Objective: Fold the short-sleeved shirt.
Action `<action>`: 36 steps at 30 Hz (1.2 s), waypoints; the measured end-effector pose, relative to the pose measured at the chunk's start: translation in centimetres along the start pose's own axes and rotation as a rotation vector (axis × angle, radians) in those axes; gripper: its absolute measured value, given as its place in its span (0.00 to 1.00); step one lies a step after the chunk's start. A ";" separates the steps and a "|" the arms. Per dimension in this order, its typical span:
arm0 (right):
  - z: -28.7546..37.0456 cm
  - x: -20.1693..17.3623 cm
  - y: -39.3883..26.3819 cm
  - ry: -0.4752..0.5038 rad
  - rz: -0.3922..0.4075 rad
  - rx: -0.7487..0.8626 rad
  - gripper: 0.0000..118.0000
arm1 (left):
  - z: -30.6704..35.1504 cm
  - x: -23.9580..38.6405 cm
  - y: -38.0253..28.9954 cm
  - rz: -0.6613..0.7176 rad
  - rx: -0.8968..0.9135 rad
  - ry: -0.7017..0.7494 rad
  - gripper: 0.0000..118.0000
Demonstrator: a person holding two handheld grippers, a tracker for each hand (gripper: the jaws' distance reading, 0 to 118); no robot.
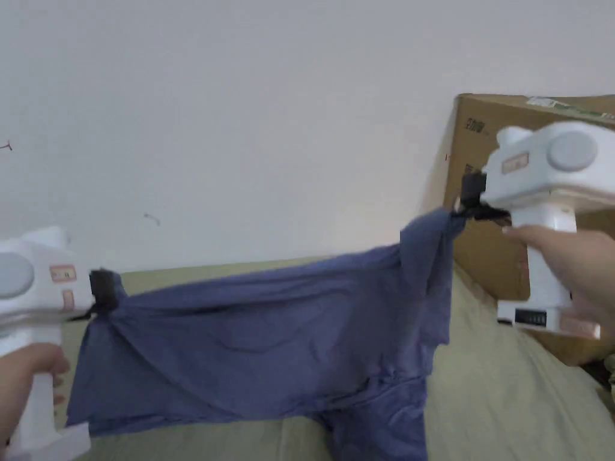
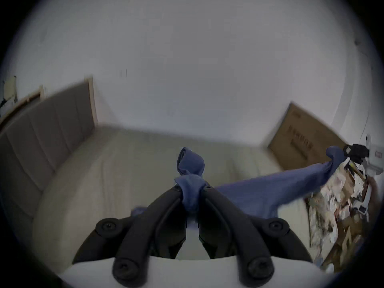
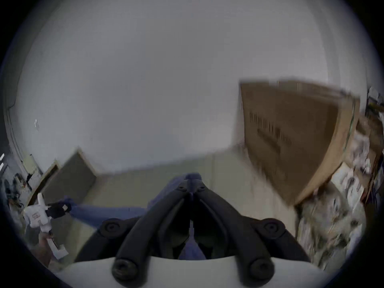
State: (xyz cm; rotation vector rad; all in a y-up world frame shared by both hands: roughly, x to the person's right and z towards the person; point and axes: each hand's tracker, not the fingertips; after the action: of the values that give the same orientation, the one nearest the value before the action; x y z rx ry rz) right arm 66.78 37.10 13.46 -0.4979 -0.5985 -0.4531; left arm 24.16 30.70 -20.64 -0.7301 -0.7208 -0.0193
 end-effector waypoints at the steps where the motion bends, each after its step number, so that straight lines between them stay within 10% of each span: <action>1: -0.9 1.3 -3.7 0.000 0.004 -0.072 0.01 | -0.7 -0.5 -3.1 -0.001 -0.057 -0.006 0.07; 14: 12.1 10.2 -32.9 0.087 0.002 -0.589 0.01 | 9.6 -7.2 -23.5 -0.028 -0.357 -0.038 0.07; 26: 23.7 6.3 -35.9 0.219 -0.002 -0.584 0.01 | 18.9 -7.1 -26.8 -0.105 -0.304 -0.094 0.07; 36: 19.3 0.4 -35.2 0.290 0.015 -0.562 0.01 | 18.8 -8.4 -27.5 -0.007 -0.280 -0.098 0.07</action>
State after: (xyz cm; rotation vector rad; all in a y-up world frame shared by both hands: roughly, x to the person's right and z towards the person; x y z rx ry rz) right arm 40.26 20.02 38.35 -0.9510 -0.1789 -0.6691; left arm -0.55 19.57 0.57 -1.0012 -0.8242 -0.0927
